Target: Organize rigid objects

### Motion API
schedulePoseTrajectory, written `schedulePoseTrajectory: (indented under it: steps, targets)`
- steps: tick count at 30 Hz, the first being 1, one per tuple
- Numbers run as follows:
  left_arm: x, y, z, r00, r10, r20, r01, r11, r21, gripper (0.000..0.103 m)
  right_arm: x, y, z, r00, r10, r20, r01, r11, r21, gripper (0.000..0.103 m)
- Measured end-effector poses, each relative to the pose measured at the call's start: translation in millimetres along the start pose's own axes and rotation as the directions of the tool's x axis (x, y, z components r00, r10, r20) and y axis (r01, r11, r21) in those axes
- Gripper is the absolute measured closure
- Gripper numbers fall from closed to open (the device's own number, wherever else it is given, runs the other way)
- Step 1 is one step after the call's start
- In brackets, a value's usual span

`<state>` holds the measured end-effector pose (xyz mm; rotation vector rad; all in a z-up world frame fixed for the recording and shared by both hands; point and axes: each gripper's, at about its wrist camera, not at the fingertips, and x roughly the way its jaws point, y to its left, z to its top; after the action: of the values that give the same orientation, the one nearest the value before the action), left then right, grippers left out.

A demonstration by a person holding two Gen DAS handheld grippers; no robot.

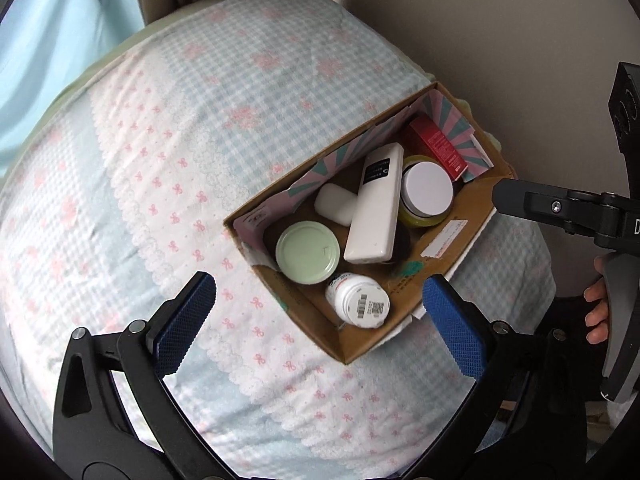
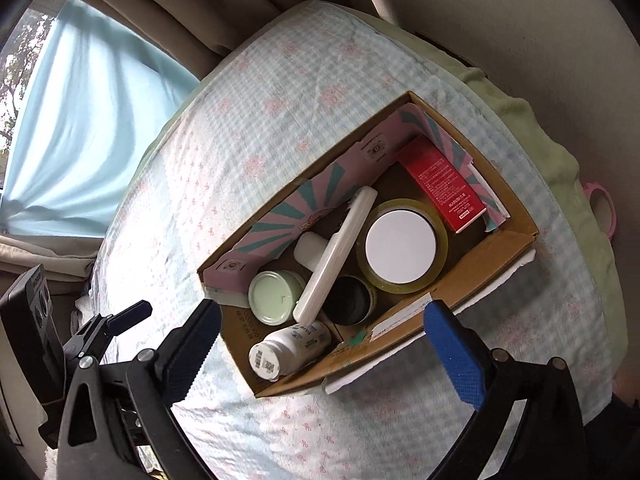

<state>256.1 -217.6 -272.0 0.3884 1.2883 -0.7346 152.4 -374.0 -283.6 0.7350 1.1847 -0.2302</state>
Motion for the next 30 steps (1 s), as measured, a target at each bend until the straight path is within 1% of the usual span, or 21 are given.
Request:
schedulePoseTrajectory:
  steps: [2, 4, 5, 6, 7, 9, 10, 12, 13, 15, 16, 17, 20, 21, 22, 23, 24, 25, 27, 29, 30]
  targets:
    - [-29, 4, -11, 0.999, 0.021, 0.033, -0.02, 1.0, -0.021, 0.0, -14, 18, -8, 1.0, -0.009, -0.011, 0.009, 0.998, -0.06, 0.002]
    - [-65, 12, -23, 0.995, 0.051, 0.09, -0.044, 0.996, -0.079, 0.0, -32, 40, -18, 1.0, -0.007, -0.028, 0.003, 0.991, -0.134, 0.002]
    - [-86, 17, -29, 0.991, 0.045, 0.128, -0.03, 0.993, -0.115, 0.0, -42, 52, -23, 1.0, -0.005, -0.02, 0.001, 0.984, -0.177, 0.002]
    - [-109, 22, -35, 0.985, 0.044, 0.168, -0.019, 0.989, -0.147, 0.0, -55, 65, -29, 1.0, -0.013, 0.003, 0.014, 0.974, -0.224, 0.002]
    - [-132, 26, -42, 0.976, 0.069, 0.206, -0.033, 0.984, -0.176, 0.0, -73, 81, -36, 0.999, -0.024, 0.047, 0.036, 0.961, -0.274, 0.002]
    - [-180, 30, -59, 0.949, 0.138, 0.284, -0.075, 0.972, -0.222, 0.0, -110, 112, -51, 0.989, -0.014, 0.145, 0.066, 0.931, -0.359, 0.002]
    - [-205, 32, -68, 0.931, 0.165, 0.326, -0.085, 0.965, -0.246, 0.0, -129, 126, -58, 0.981, 0.0, 0.192, 0.077, 0.916, -0.394, 0.002]
    - [-253, 35, -90, 0.888, 0.221, 0.402, -0.101, 0.949, -0.299, 0.0, -166, 154, -72, 0.958, 0.043, 0.285, 0.094, 0.888, -0.451, 0.002]
    - [-275, 35, -103, 0.86, 0.261, 0.438, -0.116, 0.937, -0.329, 0.0, -184, 168, -79, 0.941, 0.064, 0.331, 0.107, 0.873, -0.475, 0.002]
    - [-314, 33, -128, 0.792, 0.35, 0.5, -0.161, 0.91, -0.383, 0.0, -213, 191, -93, 0.906, 0.105, 0.411, 0.136, 0.846, -0.515, 0.002]
    - [-329, 30, -140, 0.762, 0.385, 0.521, -0.181, 0.899, -0.399, 0.0, -224, 200, -101, 0.889, 0.124, 0.442, 0.146, 0.837, -0.528, 0.002]
    - [-342, 29, -151, 0.734, 0.418, 0.536, -0.203, 0.887, -0.414, 0.0, -234, 208, -108, 0.873, 0.139, 0.467, 0.155, 0.829, -0.537, 0.002]
    - [-367, 24, -180, 0.655, 0.507, 0.561, -0.271, 0.85, -0.452, 0.0, -246, 223, -126, 0.843, 0.165, 0.511, 0.174, 0.817, -0.55, 0.002]
    - [-372, 23, -188, 0.632, 0.532, 0.563, -0.287, 0.836, -0.468, 0.0, -247, 227, -132, 0.838, 0.173, 0.518, 0.178, 0.81, -0.559, 0.002]
    - [-376, 23, -196, 0.615, 0.548, 0.568, -0.294, 0.827, -0.479, 0.0, -247, 229, -139, 0.832, 0.181, 0.524, 0.183, 0.803, -0.568, 0.002]
    - [-378, 22, -203, 0.601, 0.558, 0.572, -0.297, 0.821, -0.488, 0.0, -247, 231, -144, 0.828, 0.185, 0.53, 0.191, 0.796, -0.575, 0.002]
    - [-380, 22, -209, 0.594, 0.563, 0.575, -0.297, 0.817, -0.494, 0.0, -246, 233, -150, 0.825, 0.19, 0.533, 0.196, 0.788, -0.584, 0.002]
    - [-380, 23, -214, 0.596, 0.551, 0.584, -0.284, 0.825, -0.488, 0.0, -244, 234, -154, 0.822, 0.194, 0.536, 0.2, 0.782, -0.59, 0.002]
    - [-379, 25, -222, 0.611, 0.525, 0.592, -0.252, 0.838, -0.484, 0.0, -243, 235, -159, 0.816, 0.201, 0.543, 0.201, 0.781, -0.591, 0.002]
    - [-378, 30, -227, 0.629, 0.511, 0.586, -0.221, 0.84, -0.496, 0.0, -243, 237, -163, 0.815, 0.202, 0.543, 0.196, 0.786, -0.587, 0.002]
    - [-378, 32, -230, 0.634, 0.505, 0.586, -0.206, 0.84, -0.501, 0.0, -243, 237, -164, 0.815, 0.203, 0.543, 0.195, 0.787, -0.586, 0.002]
